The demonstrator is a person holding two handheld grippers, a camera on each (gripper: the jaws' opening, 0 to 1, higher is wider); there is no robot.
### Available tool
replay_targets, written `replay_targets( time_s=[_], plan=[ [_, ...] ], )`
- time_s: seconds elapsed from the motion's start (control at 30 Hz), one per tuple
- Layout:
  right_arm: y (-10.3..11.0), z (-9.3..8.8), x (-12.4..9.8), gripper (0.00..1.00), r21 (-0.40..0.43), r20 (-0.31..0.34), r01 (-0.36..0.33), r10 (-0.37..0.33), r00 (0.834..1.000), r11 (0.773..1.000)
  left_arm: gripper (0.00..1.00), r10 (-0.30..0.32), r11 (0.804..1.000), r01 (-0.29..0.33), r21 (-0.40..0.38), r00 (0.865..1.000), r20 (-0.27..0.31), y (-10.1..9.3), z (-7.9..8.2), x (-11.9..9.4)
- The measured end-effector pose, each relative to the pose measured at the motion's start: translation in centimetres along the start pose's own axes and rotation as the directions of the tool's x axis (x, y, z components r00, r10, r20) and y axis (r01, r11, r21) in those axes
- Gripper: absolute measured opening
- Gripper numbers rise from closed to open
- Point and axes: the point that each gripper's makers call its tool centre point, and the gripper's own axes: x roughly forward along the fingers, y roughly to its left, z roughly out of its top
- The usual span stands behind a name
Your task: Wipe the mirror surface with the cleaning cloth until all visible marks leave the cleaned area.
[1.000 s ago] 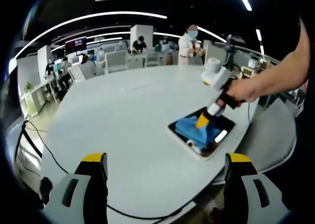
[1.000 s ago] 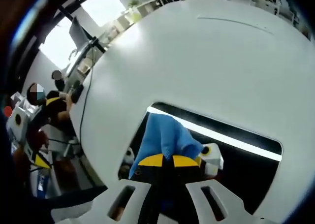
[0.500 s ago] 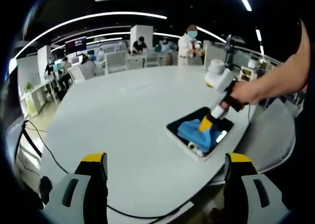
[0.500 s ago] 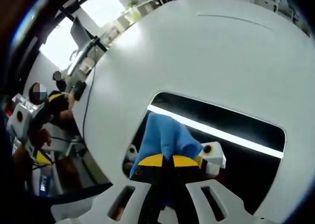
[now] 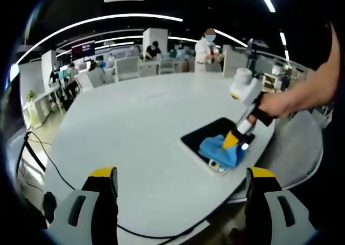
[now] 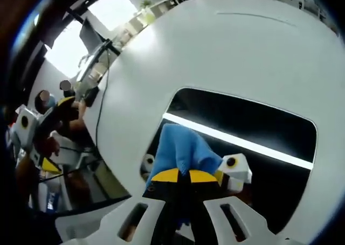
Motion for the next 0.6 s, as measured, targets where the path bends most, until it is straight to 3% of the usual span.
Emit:
replay_targets(
  time_s=[0.6],
  plan=[
    [0.7, -1.9, -0.4, 0.00, 0.008, -0.003, -0.017, 0.017, 1.000, 1.000, 0.99, 0.008, 1.000, -0.008, 0.002, 1.000, 0.003, -0.9, -0.1, -0.3]
  ],
)
